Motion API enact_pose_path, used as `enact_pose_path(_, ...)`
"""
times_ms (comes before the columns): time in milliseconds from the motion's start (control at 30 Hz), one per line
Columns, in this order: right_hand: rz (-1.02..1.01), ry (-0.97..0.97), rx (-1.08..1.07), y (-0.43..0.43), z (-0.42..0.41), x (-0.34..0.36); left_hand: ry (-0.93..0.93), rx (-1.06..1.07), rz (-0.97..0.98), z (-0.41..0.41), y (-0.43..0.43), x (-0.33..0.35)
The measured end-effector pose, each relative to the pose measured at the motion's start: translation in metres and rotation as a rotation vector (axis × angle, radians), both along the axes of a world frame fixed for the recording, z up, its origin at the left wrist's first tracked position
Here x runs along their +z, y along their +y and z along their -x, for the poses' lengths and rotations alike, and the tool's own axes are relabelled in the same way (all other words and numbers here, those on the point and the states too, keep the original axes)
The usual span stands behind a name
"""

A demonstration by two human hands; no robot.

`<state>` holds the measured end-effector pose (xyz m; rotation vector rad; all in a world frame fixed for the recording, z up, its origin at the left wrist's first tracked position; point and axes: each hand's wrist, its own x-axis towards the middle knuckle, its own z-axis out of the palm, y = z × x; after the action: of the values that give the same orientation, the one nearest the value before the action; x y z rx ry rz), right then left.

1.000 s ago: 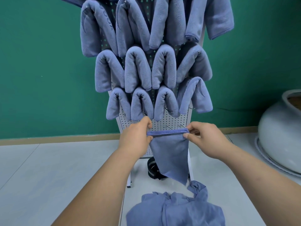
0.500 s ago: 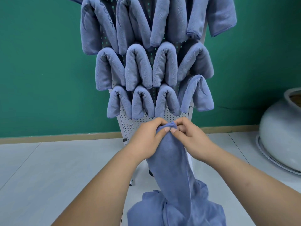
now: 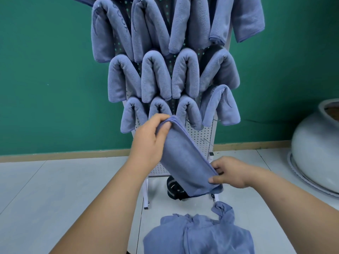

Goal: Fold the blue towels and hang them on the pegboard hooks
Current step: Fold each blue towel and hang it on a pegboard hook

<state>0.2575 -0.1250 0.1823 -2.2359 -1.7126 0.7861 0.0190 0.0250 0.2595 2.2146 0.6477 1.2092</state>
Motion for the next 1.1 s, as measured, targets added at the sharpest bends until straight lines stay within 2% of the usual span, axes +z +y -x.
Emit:
enact_pose_path(67,0.011,0.015,-0.028,-0.004,-0.013,-0.001,-0.036,0.079,0.122,0.005,0.013,-0.006)
enact_pose_path(167,-0.049,0.064,-0.116,-0.005,-0.022,0.0,-0.043,0.203,0.199,0.007,0.03,-0.019)
enact_pose_path(333,-0.44,0.339,-0.435,-0.003,-0.019,0.018,-0.109,0.412,0.437,0.008,0.048,-0.032)
enact_pose_path(467,-0.703,0.538,-0.626,0.001,-0.007,0.039,-0.235,0.395,0.593,0.004,0.049,-0.031)
enact_pose_path(567,-0.828,0.529,-0.702,0.006,0.005,0.051,-0.314,0.37,0.618,-0.003,0.044,-0.031)
enact_pose_path(633,-0.875,0.399,-0.696,0.008,0.009,0.054,-0.324,0.397,0.579,-0.006,0.041,-0.031)
enact_pose_path(767,-0.805,0.078,-0.634,0.006,0.002,0.05,-0.29,0.47,0.516,-0.004,0.041,-0.034)
enact_pose_path(867,-0.743,0.075,-0.657,0.002,-0.009,0.045,-0.187,0.476,0.581,0.001,0.049,-0.042)
enact_pose_path(933,-0.699,0.196,-0.716,0.001,-0.013,0.042,-0.112,0.428,0.674,0.001,0.052,-0.048)
enact_pose_path(1033,-0.562,0.582,-0.812,0.002,-0.015,0.036,-0.046,0.364,0.779,0.0,0.052,-0.052)
enact_pose_path(1100,-0.461,0.737,-0.811,0.002,-0.015,0.032,-0.014,0.336,0.82,0.001,0.052,-0.051)
